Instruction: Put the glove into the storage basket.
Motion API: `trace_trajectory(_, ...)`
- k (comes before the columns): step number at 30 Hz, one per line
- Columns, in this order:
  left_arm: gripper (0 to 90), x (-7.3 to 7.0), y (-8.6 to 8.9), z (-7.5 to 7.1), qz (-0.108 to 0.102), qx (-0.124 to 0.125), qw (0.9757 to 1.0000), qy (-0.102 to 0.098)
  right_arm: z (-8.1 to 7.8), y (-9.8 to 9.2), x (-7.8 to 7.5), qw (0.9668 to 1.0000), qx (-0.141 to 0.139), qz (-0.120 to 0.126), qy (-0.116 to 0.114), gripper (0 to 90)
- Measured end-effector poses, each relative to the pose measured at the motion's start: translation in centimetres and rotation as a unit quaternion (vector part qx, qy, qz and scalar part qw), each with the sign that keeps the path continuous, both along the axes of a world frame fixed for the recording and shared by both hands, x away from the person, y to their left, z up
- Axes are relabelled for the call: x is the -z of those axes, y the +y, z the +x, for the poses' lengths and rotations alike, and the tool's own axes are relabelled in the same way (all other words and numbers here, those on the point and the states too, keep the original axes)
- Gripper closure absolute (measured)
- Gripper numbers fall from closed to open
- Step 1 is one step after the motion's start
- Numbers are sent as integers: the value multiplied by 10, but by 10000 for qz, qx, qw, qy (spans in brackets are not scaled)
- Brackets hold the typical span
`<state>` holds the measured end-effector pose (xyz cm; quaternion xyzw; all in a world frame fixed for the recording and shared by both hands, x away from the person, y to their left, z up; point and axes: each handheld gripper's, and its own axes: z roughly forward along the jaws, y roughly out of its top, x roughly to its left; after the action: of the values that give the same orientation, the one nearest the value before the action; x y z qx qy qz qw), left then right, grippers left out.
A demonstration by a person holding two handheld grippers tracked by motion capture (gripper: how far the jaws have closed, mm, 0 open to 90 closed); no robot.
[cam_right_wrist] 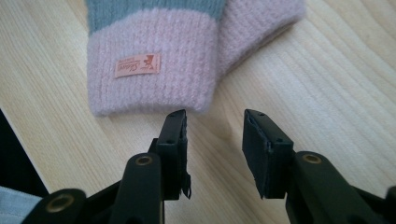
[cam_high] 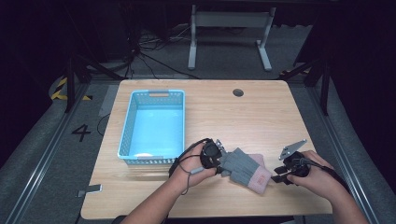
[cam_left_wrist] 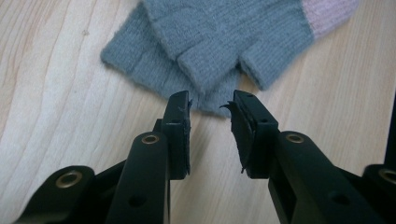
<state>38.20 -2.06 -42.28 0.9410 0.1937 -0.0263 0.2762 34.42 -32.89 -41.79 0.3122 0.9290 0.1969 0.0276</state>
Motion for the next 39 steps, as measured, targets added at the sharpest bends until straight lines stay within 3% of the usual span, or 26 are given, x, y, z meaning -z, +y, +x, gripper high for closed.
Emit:
trace_trajectory(14,695,14,-12,7,95,55,9998,185,-5,4,2,9998,-121,118,-124,634)
trace_trajectory(26,816,15,-18,5,237,70,9997,58,-6,15,4,9993,-248,63,-255,702)
trace_trajectory(34,886,11,-19,3,308,67,9994,-106,-7,16,0,9993,-242,80,-272,812)
trace_trajectory(39,890,3,-17,-1,201,97,9996,-178,-8,14,-7,9993,-143,190,-286,851)
